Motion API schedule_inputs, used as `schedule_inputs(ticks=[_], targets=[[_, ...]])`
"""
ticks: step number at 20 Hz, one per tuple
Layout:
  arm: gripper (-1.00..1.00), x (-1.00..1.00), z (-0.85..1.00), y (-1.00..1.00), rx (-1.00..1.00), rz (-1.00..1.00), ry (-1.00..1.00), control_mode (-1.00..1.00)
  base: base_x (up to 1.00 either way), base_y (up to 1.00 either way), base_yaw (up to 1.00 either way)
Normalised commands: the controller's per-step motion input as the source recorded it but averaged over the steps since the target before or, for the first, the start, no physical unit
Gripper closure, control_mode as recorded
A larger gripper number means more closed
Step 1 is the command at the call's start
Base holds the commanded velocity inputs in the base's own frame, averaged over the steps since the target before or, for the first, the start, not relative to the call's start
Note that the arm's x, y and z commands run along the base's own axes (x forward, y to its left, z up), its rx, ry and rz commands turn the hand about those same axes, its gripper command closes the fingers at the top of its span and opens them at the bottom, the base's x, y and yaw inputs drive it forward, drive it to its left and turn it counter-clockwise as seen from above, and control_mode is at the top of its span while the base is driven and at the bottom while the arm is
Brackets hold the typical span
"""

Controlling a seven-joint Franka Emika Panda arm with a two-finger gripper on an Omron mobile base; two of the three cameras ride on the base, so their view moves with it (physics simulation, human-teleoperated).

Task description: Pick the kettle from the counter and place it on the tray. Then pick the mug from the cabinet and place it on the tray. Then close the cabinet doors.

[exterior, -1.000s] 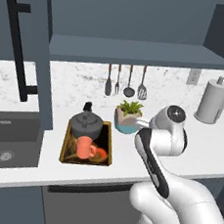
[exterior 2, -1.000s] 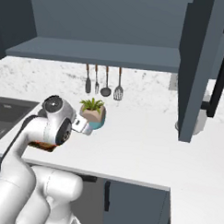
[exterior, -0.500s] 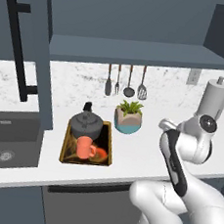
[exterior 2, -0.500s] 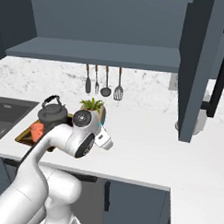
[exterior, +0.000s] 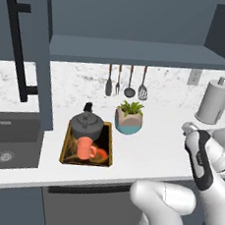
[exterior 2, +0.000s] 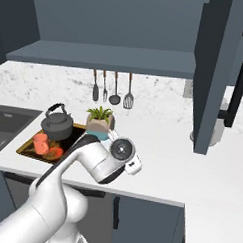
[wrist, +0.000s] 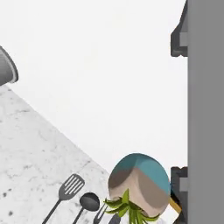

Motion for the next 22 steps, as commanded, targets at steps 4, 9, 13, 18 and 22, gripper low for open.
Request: schedule_inputs(ticks=[4, 9, 13, 18, 22], targets=[[1.0, 0.0, 0.0, -0.56, 0.11, -0.12, -0.1, -1.0, 0.0, 0.0, 0.0], [1.0, -0.02, 0.09, -0.66, 0.11, -0.14, -0.12, -1.0, 0.0, 0.0, 0.0], [1.0, -0.13, 0.1, -0.87, 0.13, -0.11, -0.06, -1.0, 0.0, 0.0, 0.0], [1.0, -0.19, 0.07, -0.61, 0.24, 0.02, -0.04, -1.0, 0.0, 0.0, 0.0], [1.0, -0.38, 0.64, -0.78, 0.28, 0.0, -0.34, -1.0, 0.0, 0.0, 0.0]])
